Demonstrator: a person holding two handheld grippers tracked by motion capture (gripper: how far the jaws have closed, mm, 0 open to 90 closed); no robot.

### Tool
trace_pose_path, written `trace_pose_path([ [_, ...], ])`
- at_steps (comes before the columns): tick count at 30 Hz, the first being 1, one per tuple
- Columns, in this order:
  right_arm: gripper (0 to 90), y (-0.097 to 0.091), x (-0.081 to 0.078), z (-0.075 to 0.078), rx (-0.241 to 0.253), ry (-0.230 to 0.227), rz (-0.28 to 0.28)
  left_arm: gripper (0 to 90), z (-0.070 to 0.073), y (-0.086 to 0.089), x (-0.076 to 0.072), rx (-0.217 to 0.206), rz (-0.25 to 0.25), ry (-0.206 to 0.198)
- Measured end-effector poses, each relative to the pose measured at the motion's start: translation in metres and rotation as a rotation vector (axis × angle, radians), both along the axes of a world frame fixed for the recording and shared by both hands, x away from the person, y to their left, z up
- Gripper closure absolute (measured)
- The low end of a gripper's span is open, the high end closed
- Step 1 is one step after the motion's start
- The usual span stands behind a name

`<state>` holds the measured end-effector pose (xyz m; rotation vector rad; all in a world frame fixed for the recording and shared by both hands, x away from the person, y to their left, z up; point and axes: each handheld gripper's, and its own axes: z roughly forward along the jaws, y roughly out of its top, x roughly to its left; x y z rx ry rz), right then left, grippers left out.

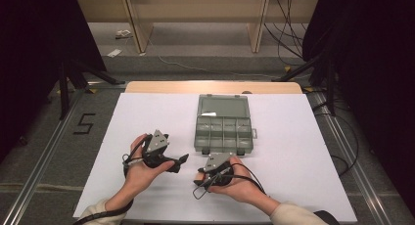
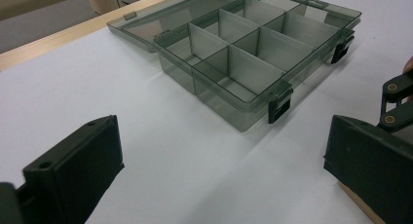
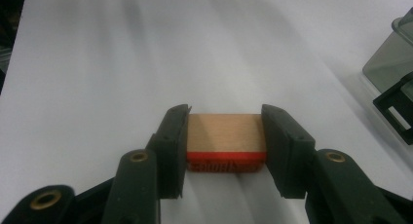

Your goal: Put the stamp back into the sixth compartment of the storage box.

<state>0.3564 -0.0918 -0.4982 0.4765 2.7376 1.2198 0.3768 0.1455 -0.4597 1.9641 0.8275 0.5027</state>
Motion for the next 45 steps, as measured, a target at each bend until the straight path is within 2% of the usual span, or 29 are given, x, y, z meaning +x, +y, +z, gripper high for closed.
trace_pose_path([
  [28,55.8,-0.005,0.001,0.011,0.025,-0.017,-0.010,0.0,0.000,0.001,0.000,0.000,0.010,-0.005],
  [45,55.9,-0.014,0.008,0.019,0.048,-0.027,-0.043,0.0,0.001,0.001,0.000,-0.004,0.013,-0.004],
])
